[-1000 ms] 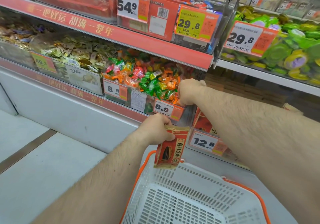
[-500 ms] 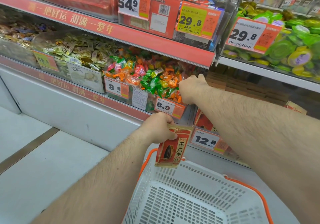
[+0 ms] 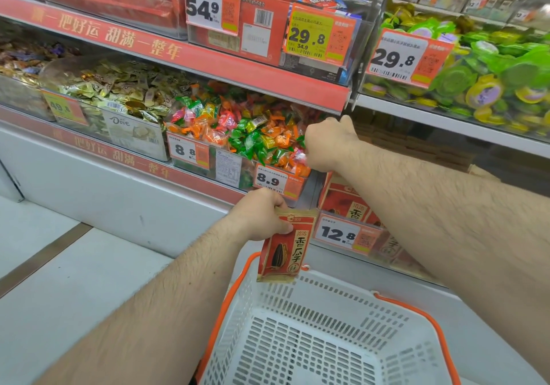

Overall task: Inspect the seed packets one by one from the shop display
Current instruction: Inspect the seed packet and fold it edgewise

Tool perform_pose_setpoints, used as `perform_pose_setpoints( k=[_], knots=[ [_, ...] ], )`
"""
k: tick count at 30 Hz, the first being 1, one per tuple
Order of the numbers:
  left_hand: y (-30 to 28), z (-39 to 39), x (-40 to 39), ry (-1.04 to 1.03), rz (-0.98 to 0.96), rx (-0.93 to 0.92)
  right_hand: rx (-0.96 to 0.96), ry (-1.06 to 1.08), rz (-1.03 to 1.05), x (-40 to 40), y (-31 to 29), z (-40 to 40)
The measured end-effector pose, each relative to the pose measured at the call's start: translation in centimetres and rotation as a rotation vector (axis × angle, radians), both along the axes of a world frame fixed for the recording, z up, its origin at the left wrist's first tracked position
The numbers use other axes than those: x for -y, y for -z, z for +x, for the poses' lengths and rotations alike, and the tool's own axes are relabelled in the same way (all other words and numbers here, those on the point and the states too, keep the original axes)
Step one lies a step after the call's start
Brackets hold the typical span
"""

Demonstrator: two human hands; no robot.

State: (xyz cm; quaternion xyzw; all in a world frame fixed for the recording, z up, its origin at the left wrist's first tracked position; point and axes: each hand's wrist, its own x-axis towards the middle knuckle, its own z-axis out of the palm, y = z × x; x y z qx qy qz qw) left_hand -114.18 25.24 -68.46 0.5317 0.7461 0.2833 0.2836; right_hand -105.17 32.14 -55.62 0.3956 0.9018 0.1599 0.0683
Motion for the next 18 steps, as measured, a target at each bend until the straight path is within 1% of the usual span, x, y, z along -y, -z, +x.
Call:
perform_pose_setpoints(
  k=[1,3,5,7,11,15,18],
  knots=[
    [-0.1,0.0,0.0,-0.003,0.002,-0.002,-0.006,-0.021,0.041,0.0,-0.1,0.2],
    [-0.1,0.1,0.1,-0.013,0.002,0.003,0.009,-0.043,0.055,0.3,-0.2,0.7],
    [-0.2,0.2,0.1,-0.017,0.003,0.003,0.026,-0.037,0.035,-0.1,0.2,0.8],
    [-0.3,0.3,0.2,-0.011,0.008,-0.011,-0.008,-0.032,0.02,-0.6,0.6,0.5],
    [-0.9,-0.1,0.4,0.001,0.03,-0.003,-0.29,-0.11,-0.002,-1.1,1.7,0.3],
    [-1.8,-0.1,1.2,0.037,0.068,0.074,-0.514,-0.291,-0.068,0.7,3.6,2.1],
    [-2.0,0.7,2.0,0.122,0.078,0.136,-0.8,-0.396,-0.054,2.1,4.7,4.6]
  ],
)
